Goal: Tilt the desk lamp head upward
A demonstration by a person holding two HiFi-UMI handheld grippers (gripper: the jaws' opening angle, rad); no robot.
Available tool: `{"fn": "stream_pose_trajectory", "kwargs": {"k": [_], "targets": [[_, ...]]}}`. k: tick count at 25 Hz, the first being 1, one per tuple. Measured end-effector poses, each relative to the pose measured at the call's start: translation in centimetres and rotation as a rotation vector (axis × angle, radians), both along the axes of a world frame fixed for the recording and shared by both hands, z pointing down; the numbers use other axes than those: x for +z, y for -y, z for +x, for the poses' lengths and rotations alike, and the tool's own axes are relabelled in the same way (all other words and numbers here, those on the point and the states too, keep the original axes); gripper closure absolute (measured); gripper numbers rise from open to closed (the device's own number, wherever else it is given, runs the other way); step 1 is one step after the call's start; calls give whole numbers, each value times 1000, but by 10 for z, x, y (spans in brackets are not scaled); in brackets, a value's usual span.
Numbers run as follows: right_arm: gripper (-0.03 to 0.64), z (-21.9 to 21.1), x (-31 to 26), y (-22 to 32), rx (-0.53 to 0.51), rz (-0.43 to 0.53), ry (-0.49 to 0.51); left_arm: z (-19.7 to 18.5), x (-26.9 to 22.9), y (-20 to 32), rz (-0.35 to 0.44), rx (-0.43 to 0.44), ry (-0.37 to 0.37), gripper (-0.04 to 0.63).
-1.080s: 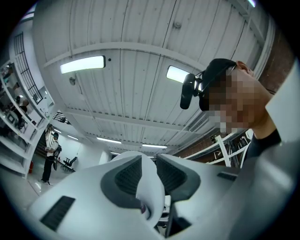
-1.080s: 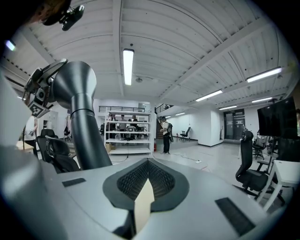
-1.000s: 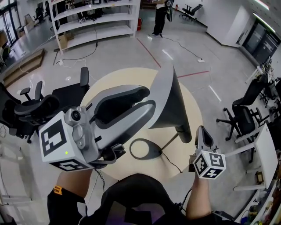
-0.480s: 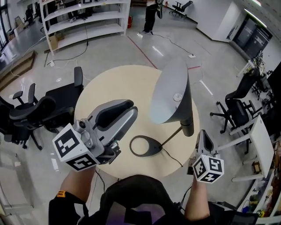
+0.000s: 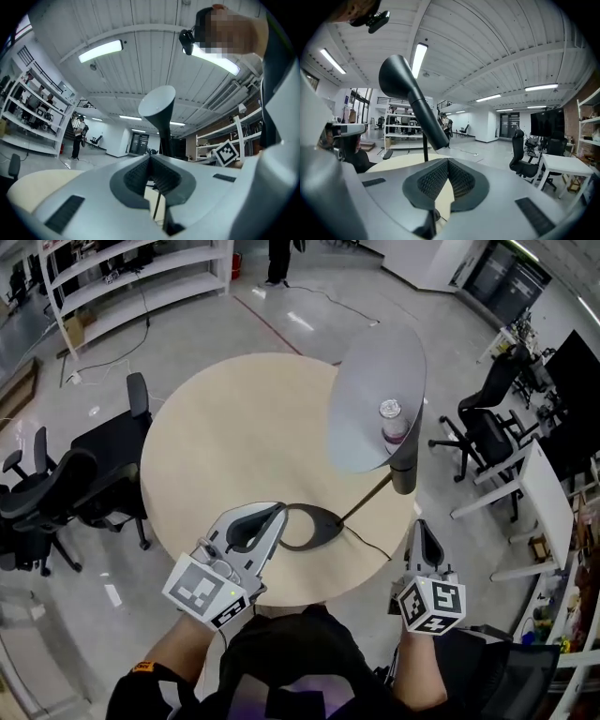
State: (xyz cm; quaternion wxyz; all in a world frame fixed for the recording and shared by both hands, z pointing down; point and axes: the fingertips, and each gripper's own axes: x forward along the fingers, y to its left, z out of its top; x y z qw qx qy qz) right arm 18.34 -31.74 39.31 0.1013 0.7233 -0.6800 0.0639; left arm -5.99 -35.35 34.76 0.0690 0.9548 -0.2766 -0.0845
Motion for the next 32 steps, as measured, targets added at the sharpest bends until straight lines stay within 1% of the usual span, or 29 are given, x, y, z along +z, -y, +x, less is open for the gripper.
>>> {"fn": "stream_pose_trajectory", "kwargs": {"k": [2, 6, 9, 11, 13, 16, 19, 23, 27, 32], "targets": [[606, -12, 9, -9, 5, -17, 1, 4, 26, -8, -35, 4, 38, 548], [607, -30, 21, -29, 2, -45, 12, 9, 70, -33, -137, -14, 71, 548], [606, -34, 30, -48, -8, -61, 31, 13, 98, -57, -222, -37, 103, 548], [607, -33, 39, -63, -17, -74, 47, 22, 112, -75, -258, -44, 124, 548], [607, -27, 49, -81, -28, -83, 63, 38, 119, -92, -264, -38, 146, 548], [607, -13, 61, -113, -39, -93, 85, 71, 117, -119, -235, -8, 177, 548], [607, 3, 64, -153, -53, -93, 97, 104, 110, -155, -207, 10, 191, 548], [607, 23, 69, -210, -73, -87, 107, 142, 107, -211, -202, 10, 203, 548], [607, 39, 77, -269, -106, -86, 115, 165, 114, -277, -211, -16, 235, 548], [607, 49, 81, -333, -162, -80, 113, 170, 128, -346, -231, -100, 272, 548]]}}
